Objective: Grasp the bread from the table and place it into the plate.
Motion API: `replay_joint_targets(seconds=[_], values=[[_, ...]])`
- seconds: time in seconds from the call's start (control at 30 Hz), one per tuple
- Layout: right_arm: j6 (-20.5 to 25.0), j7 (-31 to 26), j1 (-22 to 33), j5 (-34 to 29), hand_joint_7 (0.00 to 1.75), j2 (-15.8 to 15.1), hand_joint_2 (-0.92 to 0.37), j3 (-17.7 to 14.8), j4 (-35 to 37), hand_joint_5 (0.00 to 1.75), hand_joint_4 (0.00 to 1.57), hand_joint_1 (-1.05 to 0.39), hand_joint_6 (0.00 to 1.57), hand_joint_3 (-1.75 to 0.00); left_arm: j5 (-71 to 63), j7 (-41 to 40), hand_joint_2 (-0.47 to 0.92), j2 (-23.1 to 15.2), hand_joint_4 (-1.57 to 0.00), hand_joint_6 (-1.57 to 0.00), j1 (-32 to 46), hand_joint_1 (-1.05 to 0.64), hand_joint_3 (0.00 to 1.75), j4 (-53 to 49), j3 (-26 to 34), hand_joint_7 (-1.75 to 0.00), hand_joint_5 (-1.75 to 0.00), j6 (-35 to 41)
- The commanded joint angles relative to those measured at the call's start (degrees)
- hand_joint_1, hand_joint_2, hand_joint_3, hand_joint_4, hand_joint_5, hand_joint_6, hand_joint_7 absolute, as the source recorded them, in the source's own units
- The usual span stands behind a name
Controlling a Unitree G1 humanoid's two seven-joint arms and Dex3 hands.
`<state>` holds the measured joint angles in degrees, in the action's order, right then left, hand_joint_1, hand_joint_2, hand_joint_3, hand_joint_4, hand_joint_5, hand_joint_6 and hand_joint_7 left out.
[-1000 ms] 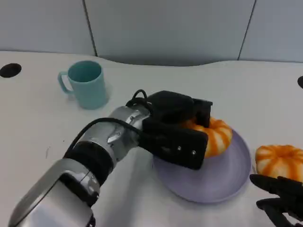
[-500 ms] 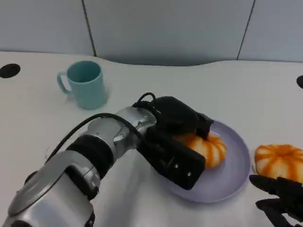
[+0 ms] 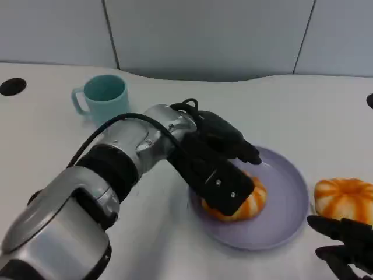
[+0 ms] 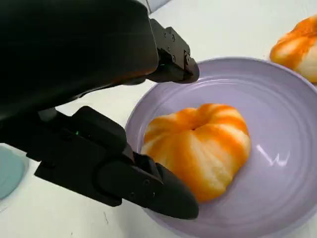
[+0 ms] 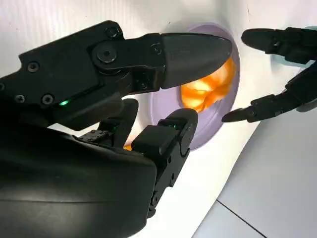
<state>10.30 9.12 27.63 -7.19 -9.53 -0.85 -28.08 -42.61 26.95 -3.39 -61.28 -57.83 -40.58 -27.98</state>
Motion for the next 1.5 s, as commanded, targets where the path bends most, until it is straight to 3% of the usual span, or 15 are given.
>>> replay_joint_targets(seconds=[0.03, 0.37, 0.57, 0.7, 0.87, 0.93, 0.97, 1.03, 1.13, 1.17, 1.2, 1.27, 1.33, 1.4, 1.5], values=[[-1.22, -0.13, -0.20, 0.39, 0.01, -0.42, -0.92, -0.26, 0.27, 0.64, 0.56, -0.37, 0.69, -0.39, 3.43, 4.49, 0.92, -2.95, 0.00, -0.15, -0.55, -1.02, 0.02, 4.46, 2.93, -0.01, 0.00, 0.56], [-1.97, 0.12, -0.47, 0.43, 0.00, -0.77, -0.92, -0.57, 0.98, 0.67, 0.54, -0.38, 0.69, -0.40, 22.83, 13.81, 0.90, -13.49, -0.06, -0.20, 7.55, -0.81, 0.00, 17.97, 16.64, -0.02, -0.03, -0.56], [-2.37, 0.09, -0.33, -0.22, 0.00, -1.14, -0.92, -0.66, 1.04, 0.68, 0.51, -0.40, 0.69, -0.40, 31.43, 18.89, 0.92, -18.43, -0.03, -0.19, 14.84, -0.83, 0.02, 19.41, 22.57, -0.01, -0.02, 3.55], [-2.48, 0.34, -0.28, 0.51, 0.01, -1.14, -0.92, -1.19, 1.24, 0.68, 0.52, -0.40, 0.70, -0.40, 34.24, 14.87, 0.92, -19.84, -0.14, -0.24, 23.21, -0.79, 0.06, 22.43, 27.26, -0.03, -0.08, 6.92], [-2.24, 0.72, -0.31, 0.54, 0.00, -1.69, -0.92, -1.70, 1.14, 0.69, 0.52, -0.40, 0.69, -0.40, 33.35, 5.74, 0.92, -19.67, -0.29, -0.26, 36.10, -0.62, 0.13, 35.14, 31.24, -0.02, -0.18, 17.66], [-2.38, 0.84, -0.35, 0.68, 0.00, -1.76, -0.92, -1.87, 1.29, 0.69, 0.52, -0.40, 0.70, -0.40, 33.75, 4.35, 0.92, -19.57, -0.17, -0.30, 39.33, -0.61, 0.13, 38.75, 32.16, -0.01, -0.59, 21.35], [-2.43, 0.90, -0.37, 0.72, 0.00, -1.81, -0.92, -1.93, 1.34, 0.70, 0.52, -0.40, 0.70, -0.40, 33.92, 3.46, 0.92, -19.36, -0.12, -0.30, 40.92, -0.61, 0.13, 40.32, 32.64, -0.01, -0.70, 22.58], [-1.84, 1.07, -0.34, 0.70, 0.00, -2.06, -0.92, -2.29, 1.18, 0.69, 0.51, -0.40, 0.69, -0.40, 33.55, 0.83, 0.92, -18.81, -0.12, -0.39, 45.49, -0.60, 0.16, 43.96, 33.61, -0.03, -1.08, 25.98], [-1.78, 1.45, -0.34, 1.30, 0.00, -2.05, -0.92, -2.94, 1.32, 0.69, 0.51, -0.40, 0.69, -0.40, 34.46, -0.65, 0.92, -18.33, -0.13, -0.46, 49.45, -0.60, 0.19, 47.13, 34.65, -0.04, -1.28, 30.25], [-1.79, 1.71, -0.33, 1.77, 0.00, -2.04, -0.92, -3.28, 1.42, 0.69, 0.50, -0.40, 0.69, -0.40, 35.37, -0.87, 0.92, -18.06, -0.21, -0.58, 51.09, -0.57, 0.17, 47.87, 35.42, -0.11, -1.38, 31.94], [-1.69, 1.91, -0.28, 2.08, 0.00, -2.08, -0.92, -3.53, 1.41, 0.68, 0.49, -0.40, 0.69, -0.41, 36.07, -0.85, 0.92, -17.91, -0.25, -0.59, 52.31, -0.55, 0.17, 48.45, 36.01, -0.42, -1.34, 33.41], [-1.60, 2.15, -0.13, 2.48, 0.00, -2.14, -0.92, -3.89, 1.36, 0.68, 0.47, -0.39, 0.68, -0.41, 37.02, -0.50, 0.92, -17.84, -0.31, -0.42, 53.56, -0.54, 0.18, 49.50, 36.50, -1.00, -1.17, 35.73], [-1.86, 2.30, 0.13, 2.75, 0.00, -2.30, -0.92, -4.24, 1.44, 0.67, 0.46, -0.38, 0.68, -0.41, 37.42, 0.14, 0.92, -18.08, -0.32, -0.36, 54.81, -0.50, 0.18, 50.10, 36.18, -1.47, -1.42, 36.50], [-2.42, 2.35, 0.31, 2.87, 0.00, -2.46, -0.92, -4.42, 1.64, 0.67, 0.48, -0.38, 0.68, -0.41, 37.45, 0.52, 0.92, -18.17, -0.40, -0.40, 55.74, -0.44, 0.12, 50.33, 35.83, -1.69, -1.68, 36.86], [-3.60, 2.63, 0.47, 3.50, 0.01, -2.54, -0.92, -4.85, 2.22, 0.68, 0.49, -0.39, 0.69, -0.41, 39.19, 0.97, 0.92, -17.55, -0.60, -0.50, 57.13, -0.36, 0.06, 51.12, 36.30, -1.74, -1.74, 39.54]])
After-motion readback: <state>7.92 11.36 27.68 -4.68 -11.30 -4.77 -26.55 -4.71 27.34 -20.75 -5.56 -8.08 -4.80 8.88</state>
